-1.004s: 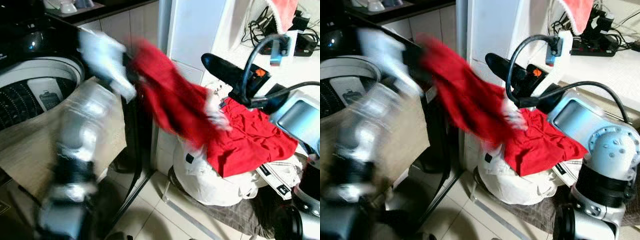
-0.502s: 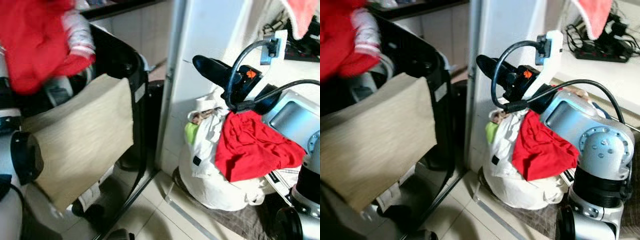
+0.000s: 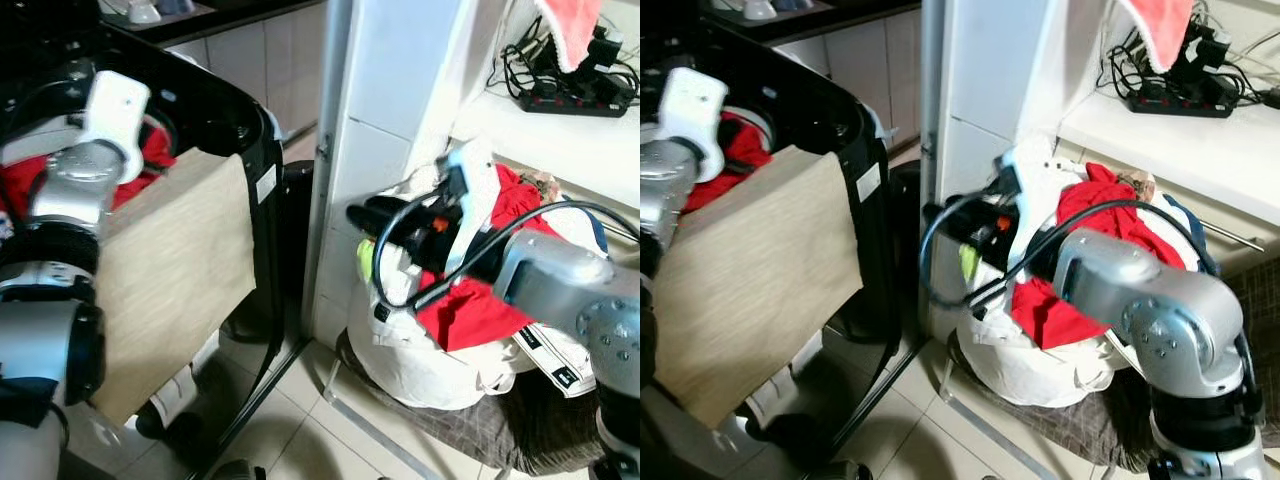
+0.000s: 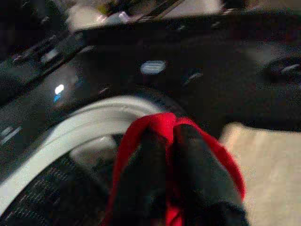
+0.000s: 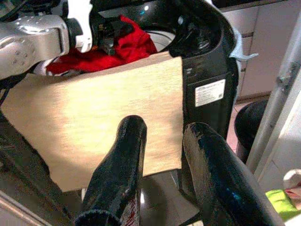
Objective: Clothes washing
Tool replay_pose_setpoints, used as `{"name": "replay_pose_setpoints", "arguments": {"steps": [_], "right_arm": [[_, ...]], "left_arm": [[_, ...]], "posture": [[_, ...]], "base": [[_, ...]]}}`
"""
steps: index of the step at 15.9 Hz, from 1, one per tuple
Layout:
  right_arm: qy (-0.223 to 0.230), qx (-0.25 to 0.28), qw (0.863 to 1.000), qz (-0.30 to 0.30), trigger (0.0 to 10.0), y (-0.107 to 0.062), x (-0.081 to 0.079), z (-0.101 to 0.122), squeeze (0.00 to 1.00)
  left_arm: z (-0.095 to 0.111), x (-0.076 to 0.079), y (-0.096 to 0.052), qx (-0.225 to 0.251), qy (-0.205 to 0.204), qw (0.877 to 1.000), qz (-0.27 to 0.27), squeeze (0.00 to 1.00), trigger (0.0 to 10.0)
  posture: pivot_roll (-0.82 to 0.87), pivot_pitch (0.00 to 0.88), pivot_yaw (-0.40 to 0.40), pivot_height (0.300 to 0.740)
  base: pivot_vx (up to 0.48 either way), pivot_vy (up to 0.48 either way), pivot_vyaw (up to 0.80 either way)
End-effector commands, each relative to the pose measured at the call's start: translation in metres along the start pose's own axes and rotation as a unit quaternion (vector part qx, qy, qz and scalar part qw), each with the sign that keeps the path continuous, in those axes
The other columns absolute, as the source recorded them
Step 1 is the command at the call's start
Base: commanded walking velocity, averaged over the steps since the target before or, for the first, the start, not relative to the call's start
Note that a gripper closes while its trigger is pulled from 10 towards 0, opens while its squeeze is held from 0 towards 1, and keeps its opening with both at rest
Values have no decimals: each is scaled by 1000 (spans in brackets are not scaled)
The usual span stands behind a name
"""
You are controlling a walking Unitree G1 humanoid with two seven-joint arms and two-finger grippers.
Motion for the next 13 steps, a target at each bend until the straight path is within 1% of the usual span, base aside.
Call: {"name": "replay_pose_setpoints", "arguments": {"steps": [1,2,3,4,5,6,7,8,9,10,11,12,13], "right_arm": [[-15,-4,1000,1,10000,-2,-2,-1,0],[-19,-6,1000,1,10000,-2,-1,-2,0],[-20,-6,1000,2,10000,-1,-1,-2,0],[-24,-7,1000,8,10000,-1,-1,-3,0],[-25,-7,1000,9,10000,0,-2,-3,0],[-28,-7,1000,4,10000,1,0,-4,0],[-28,-4,999,-23,10000,2,9,-4,0],[-8,9,992,-123,10000,2,43,-2,0],[4,3,972,-233,10000,-5,81,-7,0],[2,-21,948,-318,10000,-19,111,-19,0],[0,-34,930,-366,10000,-30,127,-27,1000],[37,-26,912,-407,10000,-43,143,-36,1000],[51,-23,895,-443,10000,-55,154,-41,1000]], "left_arm": [[12,-22,-2,3,-13,999,31,1000,10000],[14,-30,-4,3,-11,999,42,1000,10000],[18,-35,-5,9,-11,999,48,1000,10000],[26,-44,-7,24,-10,998,61,1000,10000],[28,-45,-8,29,-9,997,65,1000,10000],[37,-50,-9,50,-6,996,80,1000,10000],[46,-51,-10,71,0,993,90,1000,10000],[58,-35,-9,107,14,993,48,1000,10000],[65,1,-8,138,-11,989,-55,616,10000],[70,39,-13,169,-47,972,-159,0,10000],[72,64,-22,195,-41,956,-216,0,10000],[61,102,-35,207,12,935,-288,0,10000],[49,131,-47,211,31,919,-333,0,10000]], "posture": [[-119,0,-16,740],[-117,0,-19,740],[-117,0,-19,740],[-111,0,-23,740],[-111,0,-23,740],[-111,0,-23,740],[-106,0,-26,740],[-106,0,-26,740],[-105,0,-17,740],[-107,0,-13,740],[-107,0,-13,740],[-104,0,-15,740],[-104,0,-15,740]], "base": [[0,0,0],[0,0,0],[0,0,0],[0,0,0],[0,0,0],[0,0,0],[0,0,0],[0,0,0],[0,0,0],[0,0,0],[0,0,0],[0,0,0],[0,0,0]]}}
Point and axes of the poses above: a point about 5 cm out from each wrist's last joint towards the gripper, its own y axis pointing out of the wrist towards the gripper, its own z axis along the axis of the wrist's last joint, x = y × z, the point moved 5 cm from there along y, pointing out of the wrist towards the gripper, and after that the axes turned 4 degrees about -y, right-handed, at the moved point
